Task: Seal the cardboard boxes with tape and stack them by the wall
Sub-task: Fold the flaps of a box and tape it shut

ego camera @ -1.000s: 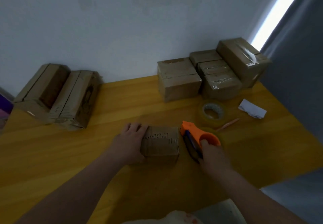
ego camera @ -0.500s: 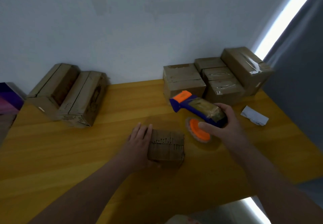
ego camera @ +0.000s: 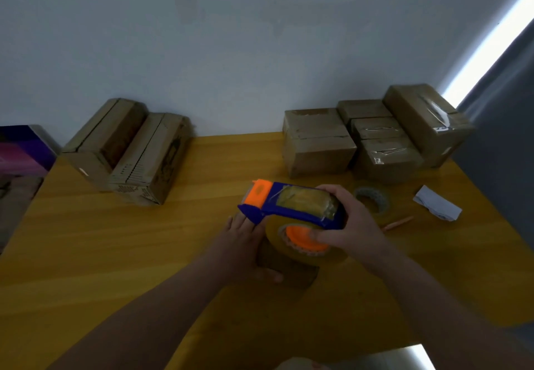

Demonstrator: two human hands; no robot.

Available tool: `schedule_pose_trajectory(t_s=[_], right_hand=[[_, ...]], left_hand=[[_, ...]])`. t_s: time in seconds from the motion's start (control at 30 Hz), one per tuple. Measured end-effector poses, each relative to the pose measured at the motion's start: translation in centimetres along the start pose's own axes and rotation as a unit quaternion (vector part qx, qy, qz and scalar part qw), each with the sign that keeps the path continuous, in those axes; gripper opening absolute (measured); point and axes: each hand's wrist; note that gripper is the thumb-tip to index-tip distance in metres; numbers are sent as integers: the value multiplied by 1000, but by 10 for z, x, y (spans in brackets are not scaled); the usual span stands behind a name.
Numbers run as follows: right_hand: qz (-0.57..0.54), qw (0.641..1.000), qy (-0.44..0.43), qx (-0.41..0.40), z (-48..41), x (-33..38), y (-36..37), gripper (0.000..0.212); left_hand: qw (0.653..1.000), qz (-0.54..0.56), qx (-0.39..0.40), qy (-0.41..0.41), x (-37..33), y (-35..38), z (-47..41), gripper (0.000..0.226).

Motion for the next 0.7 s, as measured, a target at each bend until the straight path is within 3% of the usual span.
schedule_pose_trajectory(t_s=[0.13, 0.33, 0.4, 0.47, 0.53, 0.57, 0.6, 0.63, 0.67, 0.7], right_hand=[[41, 999, -18, 6, -6, 4, -3, 66], [76, 996, -26, 36, -7, -1, -1, 67], [55, 998, -21, 39, -8, -3, -5, 67], [36, 999, -9, 39, -6, -6, -10, 67], [24, 999, 0, 42, -4, -8, -14, 68], [21, 999, 0, 44, -3, -9, -15, 68], [20, 999, -1, 44, -2, -9, -15, 69], [20, 999, -1, 44, -2, -9, -15, 69], [20, 999, -3, 44, -2, -9, -15, 69], [23, 999, -4, 44, -2, -9, -15, 70]], left_hand=[[997, 62, -40, 20, 3, -3, 3, 129], [1000, -6, -14, 13, 4, 1, 1, 128], [997, 67, -36, 15, 6, -3, -1, 112], [973, 194, -125, 26, 8, -9, 2, 75], [922, 296, -245, -54, 4, -19, 9, 37], [878, 378, -262, -131, 1, -27, 12, 28], [805, 503, -234, -208, -3, -39, 16, 28], [711, 629, -175, -261, -5, -49, 17, 33], [626, 719, -113, -281, -5, -55, 18, 41], [578, 765, -61, -277, -2, -61, 18, 47]])
Point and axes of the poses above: each hand's wrist, its own z-axis away from the middle knuckle, its own y-axis out of the palm, x = y × z, and after that the axes turned 1 degree about z, right-handed
